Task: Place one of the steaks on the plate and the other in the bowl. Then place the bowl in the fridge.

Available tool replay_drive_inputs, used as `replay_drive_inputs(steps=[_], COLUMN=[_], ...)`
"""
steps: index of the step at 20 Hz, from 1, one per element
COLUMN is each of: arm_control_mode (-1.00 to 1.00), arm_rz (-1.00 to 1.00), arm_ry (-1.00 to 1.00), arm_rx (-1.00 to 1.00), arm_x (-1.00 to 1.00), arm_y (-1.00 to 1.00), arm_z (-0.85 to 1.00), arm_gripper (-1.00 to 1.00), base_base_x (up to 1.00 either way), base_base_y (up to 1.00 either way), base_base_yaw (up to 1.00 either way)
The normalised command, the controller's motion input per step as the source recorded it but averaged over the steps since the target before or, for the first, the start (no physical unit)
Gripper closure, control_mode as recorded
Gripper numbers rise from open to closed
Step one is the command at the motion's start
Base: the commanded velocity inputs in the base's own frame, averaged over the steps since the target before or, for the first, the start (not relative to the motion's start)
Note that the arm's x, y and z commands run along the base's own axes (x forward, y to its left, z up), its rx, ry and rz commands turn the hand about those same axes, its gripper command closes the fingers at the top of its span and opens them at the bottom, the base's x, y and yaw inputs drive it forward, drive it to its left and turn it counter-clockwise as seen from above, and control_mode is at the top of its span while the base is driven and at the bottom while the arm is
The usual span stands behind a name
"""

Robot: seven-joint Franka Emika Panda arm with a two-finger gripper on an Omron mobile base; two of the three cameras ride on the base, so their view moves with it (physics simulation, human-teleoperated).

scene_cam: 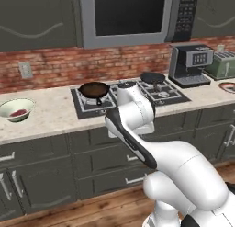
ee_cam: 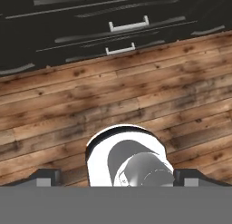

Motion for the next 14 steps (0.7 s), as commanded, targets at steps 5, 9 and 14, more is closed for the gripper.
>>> replay_drive_inputs(steps=[5, 9, 14], arm_control_mode=[1.0, 1.0, 1.0], arm_rz=[0.0, 0.0, 0.0], arm_ry=[0.0, 0.0, 0.0], arm_rx=[0.0, 0.0, 0.0], arm_x=[0.0, 0.0, 0.0], arm_y=[0.0, 0.0, 0.0], arm_z=[0.0, 0.0, 0.0], arm_gripper=[-1.0, -1.0, -1.0], base_base_x=[0.42, 0.47, 0.47], base_base_y=[1.0, 1.0, 1.0], base_base_yaw=[0.0, 0.01, 0.0])
